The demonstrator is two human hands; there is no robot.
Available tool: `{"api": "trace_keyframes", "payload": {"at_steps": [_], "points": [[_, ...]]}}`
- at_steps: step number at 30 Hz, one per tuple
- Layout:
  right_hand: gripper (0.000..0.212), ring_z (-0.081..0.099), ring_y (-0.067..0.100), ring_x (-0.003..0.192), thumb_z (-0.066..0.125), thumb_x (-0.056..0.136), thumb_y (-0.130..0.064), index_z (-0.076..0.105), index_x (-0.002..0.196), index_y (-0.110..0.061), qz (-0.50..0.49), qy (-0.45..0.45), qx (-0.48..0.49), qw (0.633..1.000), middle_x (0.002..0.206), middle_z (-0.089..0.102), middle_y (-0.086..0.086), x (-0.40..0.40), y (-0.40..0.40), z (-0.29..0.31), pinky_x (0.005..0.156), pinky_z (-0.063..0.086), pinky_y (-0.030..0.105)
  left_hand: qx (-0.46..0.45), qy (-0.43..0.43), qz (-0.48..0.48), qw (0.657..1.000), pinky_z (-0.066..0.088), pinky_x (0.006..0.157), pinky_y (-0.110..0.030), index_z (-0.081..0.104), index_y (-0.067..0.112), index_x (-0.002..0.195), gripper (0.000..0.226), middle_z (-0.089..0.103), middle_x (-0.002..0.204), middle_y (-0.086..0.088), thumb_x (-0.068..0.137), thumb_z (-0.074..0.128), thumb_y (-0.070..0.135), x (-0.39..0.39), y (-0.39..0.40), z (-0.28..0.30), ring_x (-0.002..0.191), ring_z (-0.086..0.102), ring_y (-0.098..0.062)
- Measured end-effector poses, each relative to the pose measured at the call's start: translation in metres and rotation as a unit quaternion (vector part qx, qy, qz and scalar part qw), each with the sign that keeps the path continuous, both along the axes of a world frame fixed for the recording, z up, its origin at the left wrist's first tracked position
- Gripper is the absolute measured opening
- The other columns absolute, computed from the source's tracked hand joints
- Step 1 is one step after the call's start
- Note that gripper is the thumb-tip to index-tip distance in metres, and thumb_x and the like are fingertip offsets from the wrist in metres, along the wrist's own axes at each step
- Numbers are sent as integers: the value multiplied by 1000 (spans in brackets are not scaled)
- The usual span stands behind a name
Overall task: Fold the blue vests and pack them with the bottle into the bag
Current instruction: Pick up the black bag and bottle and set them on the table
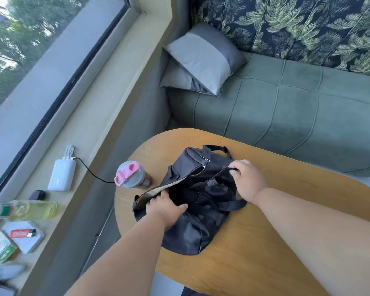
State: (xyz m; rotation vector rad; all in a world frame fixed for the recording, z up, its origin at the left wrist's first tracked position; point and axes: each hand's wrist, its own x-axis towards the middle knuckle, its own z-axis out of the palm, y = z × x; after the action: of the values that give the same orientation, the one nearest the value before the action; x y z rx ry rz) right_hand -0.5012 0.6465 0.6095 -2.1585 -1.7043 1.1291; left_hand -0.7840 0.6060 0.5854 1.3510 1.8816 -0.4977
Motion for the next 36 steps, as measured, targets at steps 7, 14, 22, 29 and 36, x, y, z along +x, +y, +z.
{"api": "trace_keyframes", "payload": {"at_steps": [7, 14, 22, 29, 36], "points": [[21, 58, 19, 95, 47, 109, -25, 63, 100, -35, -8, 26, -3, 1000, 111, 55, -8, 5, -8, 0, 86, 50, 40, -120, 32, 24, 992, 36, 117, -46, 37, 7, 156, 110, 45, 155, -20, 79, 54, 84, 5, -1, -14, 141, 44, -38], [20, 58, 20, 98, 46, 109, -25, 63, 103, -34, -49, 32, 4, 998, 115, 56, -6, 9, -11, -2, 85, 49, 39, -124, -20, 56, 990, 41, 114, -49, 46, 15, 144, 109, 60, 142, -9, 55, 70, 73, 0, -16, -18, 133, 53, -36], [19, 58, 25, 104, 47, 109, -23, 64, 114, -29, -132, 81, 29, 988, 124, 60, 0, 4, 6, -1, 85, 43, 34, 195, -126, 103, 967, 51, 104, -42, 46, 48, 143, 70, 71, 119, 10, 79, 65, 27, -3, -26, 22, 117, 62, -26], [33, 59, 29, 113, 47, 107, -40, 50, 140, -33, -62, 37, -23, 997, 143, 56, 2, -14, 29, 23, 92, 47, 38, 307, -58, -219, 924, 30, 91, -32, 65, 43, 118, 76, 60, 93, 19, 53, 66, 3, -1, -59, 24, 92, 57, -18], [83, 56, 27, 118, 64, 78, -75, 32, 144, -37, -37, -33, -18, 999, 137, 44, -1, -84, -25, 29, 92, 52, 41, 253, -42, -265, 930, 33, 89, -35, 61, 43, 124, 73, 58, 93, 15, 57, 75, 16, 17, -63, 26, 92, 56, -18]]}}
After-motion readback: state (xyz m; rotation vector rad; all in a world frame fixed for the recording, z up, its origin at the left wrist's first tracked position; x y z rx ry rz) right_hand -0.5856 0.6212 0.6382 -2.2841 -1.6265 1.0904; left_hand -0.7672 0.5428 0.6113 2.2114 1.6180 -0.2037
